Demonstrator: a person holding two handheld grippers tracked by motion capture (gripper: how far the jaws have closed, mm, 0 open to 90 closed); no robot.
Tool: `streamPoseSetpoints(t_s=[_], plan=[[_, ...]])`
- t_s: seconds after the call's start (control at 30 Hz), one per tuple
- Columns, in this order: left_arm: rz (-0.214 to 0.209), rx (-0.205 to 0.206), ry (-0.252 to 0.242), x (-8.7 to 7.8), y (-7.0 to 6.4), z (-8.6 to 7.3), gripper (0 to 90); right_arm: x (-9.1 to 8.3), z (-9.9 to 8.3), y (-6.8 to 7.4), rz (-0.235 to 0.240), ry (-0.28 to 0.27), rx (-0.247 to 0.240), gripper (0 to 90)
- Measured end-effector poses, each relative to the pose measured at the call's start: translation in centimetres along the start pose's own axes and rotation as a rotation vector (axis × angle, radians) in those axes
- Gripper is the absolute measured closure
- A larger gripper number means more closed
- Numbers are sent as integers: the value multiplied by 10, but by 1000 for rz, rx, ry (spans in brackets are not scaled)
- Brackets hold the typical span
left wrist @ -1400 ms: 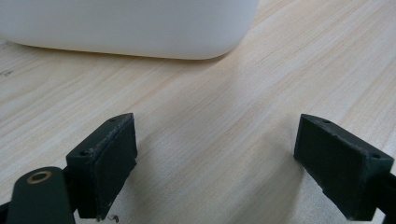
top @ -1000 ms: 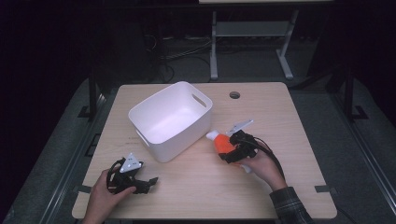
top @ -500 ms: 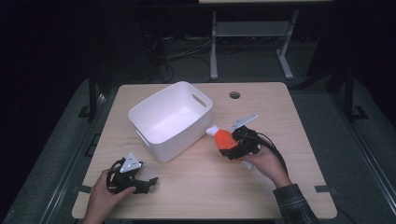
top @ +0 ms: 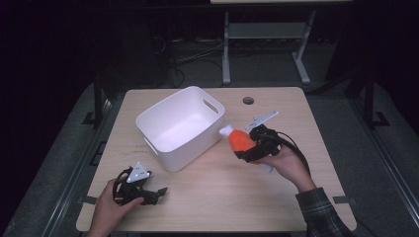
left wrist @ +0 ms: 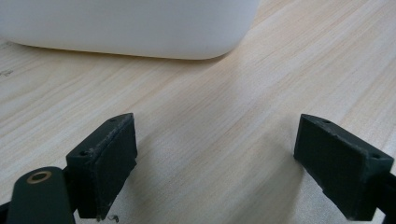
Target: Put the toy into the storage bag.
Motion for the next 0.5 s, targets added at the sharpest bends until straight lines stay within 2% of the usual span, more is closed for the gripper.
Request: streamPoseSetpoints(t_s=[0.3,0.5], plan=[[1,-3,-2,0,0,0,124,-14,14,2,14,-9,-17,237],[0,-2,-2,0,0,0,124,-23,23,5,43,-22,-29,237]])
Point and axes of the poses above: each handheld gripper's, and its own axes: x roughly forward along the jaws, z roughly out of its top, y roughly to its left, the point moved 5 cm from there along x, roughly forward along the jaws, and after that the axes turned 5 degrees about z, right-handed, at the moved point
